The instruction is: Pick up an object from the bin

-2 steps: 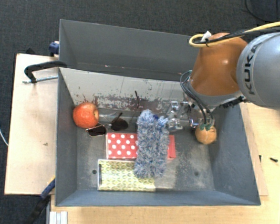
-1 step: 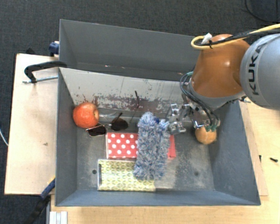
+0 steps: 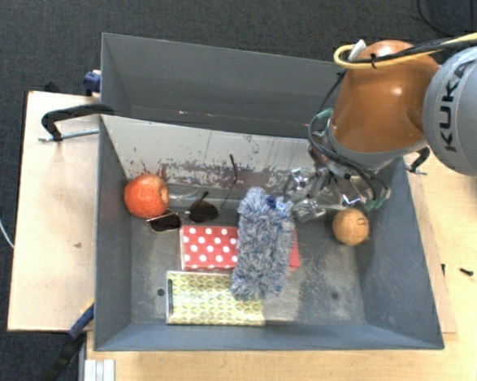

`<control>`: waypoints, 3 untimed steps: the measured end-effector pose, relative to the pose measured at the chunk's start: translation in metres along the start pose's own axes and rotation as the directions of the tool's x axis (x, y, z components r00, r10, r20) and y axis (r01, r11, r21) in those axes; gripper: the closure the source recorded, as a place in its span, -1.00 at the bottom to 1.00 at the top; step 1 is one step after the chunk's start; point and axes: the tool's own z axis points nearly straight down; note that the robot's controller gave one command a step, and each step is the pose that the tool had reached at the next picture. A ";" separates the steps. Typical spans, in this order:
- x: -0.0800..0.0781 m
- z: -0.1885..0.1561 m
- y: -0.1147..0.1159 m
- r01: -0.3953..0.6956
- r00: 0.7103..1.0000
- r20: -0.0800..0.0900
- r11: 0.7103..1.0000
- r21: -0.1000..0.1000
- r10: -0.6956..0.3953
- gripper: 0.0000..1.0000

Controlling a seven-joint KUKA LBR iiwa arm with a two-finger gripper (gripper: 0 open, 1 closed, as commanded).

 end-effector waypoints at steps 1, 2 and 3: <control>0.027 0.022 -0.026 -0.115 0.993 0.011 0.993 0.002 0.115 1.00; 0.033 0.022 -0.029 -0.194 0.981 -0.015 0.981 0.000 0.194 1.00; 0.023 0.019 -0.036 -0.151 0.988 0.015 0.989 0.004 0.151 1.00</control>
Offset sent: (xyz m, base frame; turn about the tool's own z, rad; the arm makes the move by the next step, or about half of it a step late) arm -0.0051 0.0056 0.0527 0.2385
